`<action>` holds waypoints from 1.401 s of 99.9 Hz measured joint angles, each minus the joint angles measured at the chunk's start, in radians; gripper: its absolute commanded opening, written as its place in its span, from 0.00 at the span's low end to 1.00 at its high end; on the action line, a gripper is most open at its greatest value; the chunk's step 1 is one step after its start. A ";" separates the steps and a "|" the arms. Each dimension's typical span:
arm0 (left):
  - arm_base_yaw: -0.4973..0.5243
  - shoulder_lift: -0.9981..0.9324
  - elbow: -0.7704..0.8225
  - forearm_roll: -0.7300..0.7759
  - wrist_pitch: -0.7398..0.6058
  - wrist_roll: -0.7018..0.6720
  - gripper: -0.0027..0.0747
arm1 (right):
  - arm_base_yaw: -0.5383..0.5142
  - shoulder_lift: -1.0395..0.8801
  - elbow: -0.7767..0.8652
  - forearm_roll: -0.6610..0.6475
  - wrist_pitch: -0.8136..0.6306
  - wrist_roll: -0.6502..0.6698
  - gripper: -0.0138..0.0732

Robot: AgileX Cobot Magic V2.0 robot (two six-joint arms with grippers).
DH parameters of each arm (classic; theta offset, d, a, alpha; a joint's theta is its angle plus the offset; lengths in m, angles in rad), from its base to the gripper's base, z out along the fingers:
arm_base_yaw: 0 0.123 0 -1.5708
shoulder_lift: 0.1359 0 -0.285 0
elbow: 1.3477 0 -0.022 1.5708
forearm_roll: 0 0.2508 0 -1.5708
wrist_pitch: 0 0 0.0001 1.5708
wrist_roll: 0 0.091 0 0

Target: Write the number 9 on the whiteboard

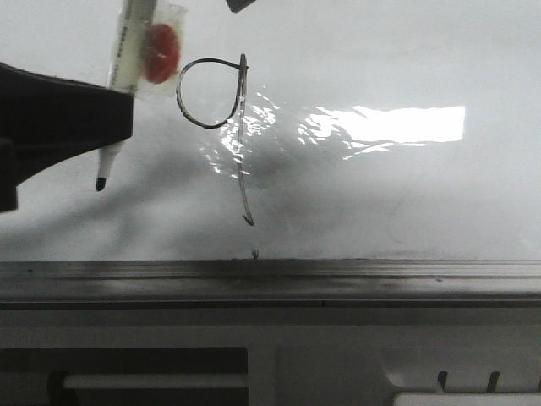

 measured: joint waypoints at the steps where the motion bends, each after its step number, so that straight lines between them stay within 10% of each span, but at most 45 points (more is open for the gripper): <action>1: 0.000 0.000 0.000 -0.023 0.005 -0.005 0.01 | 0.000 0.000 0.000 0.000 0.000 0.000 0.67; 31: 0.000 0.000 -0.005 -0.424 0.139 -0.018 0.01 | 0.000 0.000 0.000 0.000 0.000 0.002 0.67; 85: 0.000 0.000 -0.015 -0.470 0.175 -0.018 0.02 | 0.000 0.000 0.000 0.000 0.041 0.000 0.67; 121: 0.000 0.000 -0.015 -0.362 0.159 -0.028 0.64 | 0.000 0.000 0.000 0.000 0.068 0.000 0.67; 140: 0.000 -0.012 -0.015 -0.337 0.132 -0.064 0.68 | 0.000 0.000 0.000 0.000 0.070 0.000 0.67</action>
